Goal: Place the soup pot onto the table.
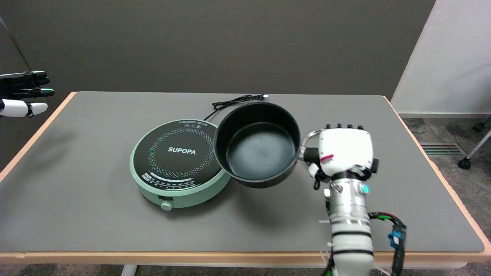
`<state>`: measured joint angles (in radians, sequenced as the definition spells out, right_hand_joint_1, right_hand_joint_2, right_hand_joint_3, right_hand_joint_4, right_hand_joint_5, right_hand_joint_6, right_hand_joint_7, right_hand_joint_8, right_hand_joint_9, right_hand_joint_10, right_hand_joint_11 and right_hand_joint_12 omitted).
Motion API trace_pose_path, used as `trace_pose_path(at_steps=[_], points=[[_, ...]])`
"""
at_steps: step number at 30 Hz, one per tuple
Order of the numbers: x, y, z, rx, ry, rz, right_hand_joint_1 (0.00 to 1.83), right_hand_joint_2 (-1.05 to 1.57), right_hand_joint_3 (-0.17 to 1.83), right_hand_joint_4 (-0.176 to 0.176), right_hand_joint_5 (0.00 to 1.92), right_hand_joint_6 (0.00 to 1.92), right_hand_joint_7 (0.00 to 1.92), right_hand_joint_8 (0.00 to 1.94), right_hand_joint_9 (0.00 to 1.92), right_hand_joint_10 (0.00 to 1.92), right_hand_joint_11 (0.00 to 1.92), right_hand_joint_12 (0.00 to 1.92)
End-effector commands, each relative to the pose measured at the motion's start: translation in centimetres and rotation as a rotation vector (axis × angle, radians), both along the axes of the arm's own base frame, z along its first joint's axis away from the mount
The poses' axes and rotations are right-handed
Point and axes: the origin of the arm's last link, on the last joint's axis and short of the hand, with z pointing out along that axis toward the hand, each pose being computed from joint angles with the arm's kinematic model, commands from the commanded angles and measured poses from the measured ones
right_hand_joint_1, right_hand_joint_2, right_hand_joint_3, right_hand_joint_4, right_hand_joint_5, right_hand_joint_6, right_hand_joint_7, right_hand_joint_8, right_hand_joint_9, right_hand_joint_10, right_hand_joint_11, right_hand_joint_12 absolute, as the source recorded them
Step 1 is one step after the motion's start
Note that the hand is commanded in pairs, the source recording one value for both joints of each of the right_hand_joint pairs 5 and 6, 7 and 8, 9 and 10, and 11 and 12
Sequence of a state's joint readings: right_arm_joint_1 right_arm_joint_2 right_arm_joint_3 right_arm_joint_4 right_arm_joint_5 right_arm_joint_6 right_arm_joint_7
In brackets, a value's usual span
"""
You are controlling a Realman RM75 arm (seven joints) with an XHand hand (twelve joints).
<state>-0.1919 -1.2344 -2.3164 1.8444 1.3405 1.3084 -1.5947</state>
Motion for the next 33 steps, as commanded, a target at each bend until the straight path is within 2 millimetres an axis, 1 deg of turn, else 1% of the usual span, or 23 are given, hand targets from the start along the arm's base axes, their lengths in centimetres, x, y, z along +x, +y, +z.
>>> trace_pose_path(at_steps=[1,6,11,15,19,22,25,33], points=[[-0.3,8.0,-0.6,-0.045,0.068,0.047,0.91,1.27,0.71,-0.079,1.77,1.77,1.77,1.77,1.77,1.77,1.77,1.77],[-0.8,8.7,-1.6,-0.014,0.035,0.013,0.92,1.26,0.71,-0.079,1.77,1.77,1.77,1.77,1.77,1.77,1.77,1.77],[-2.1,8.9,-2.2,0.006,-0.033,-0.043,0.92,1.25,0.71,-0.079,1.77,1.77,1.77,1.77,1.77,1.77,1.77,1.77],[-2.9,8.9,-2.0,0.004,-0.069,-0.073,0.92,1.25,0.71,-0.079,1.77,1.77,1.77,1.77,1.77,1.77,1.77,1.77],[-4.0,9.0,-1.3,-0.011,-0.108,-0.111,0.92,1.25,0.71,-0.079,1.77,1.77,1.77,1.77,1.77,1.77,1.77,1.77],[-4.4,8.9,-0.7,-0.023,-0.129,-0.123,0.92,1.25,0.71,-0.079,1.78,1.78,1.78,1.78,1.78,1.78,1.78,1.78],[-4.6,8.8,-0.4,-0.029,-0.143,-0.132,0.92,1.25,0.7,-0.079,1.78,1.78,1.78,1.78,1.78,1.78,1.78,1.78],[-5.0,8.3,-0.3,-0.03,-0.161,-0.149,0.92,1.26,0.7,-0.079,1.78,1.78,1.78,1.78,1.78,1.78,1.78,1.78]])
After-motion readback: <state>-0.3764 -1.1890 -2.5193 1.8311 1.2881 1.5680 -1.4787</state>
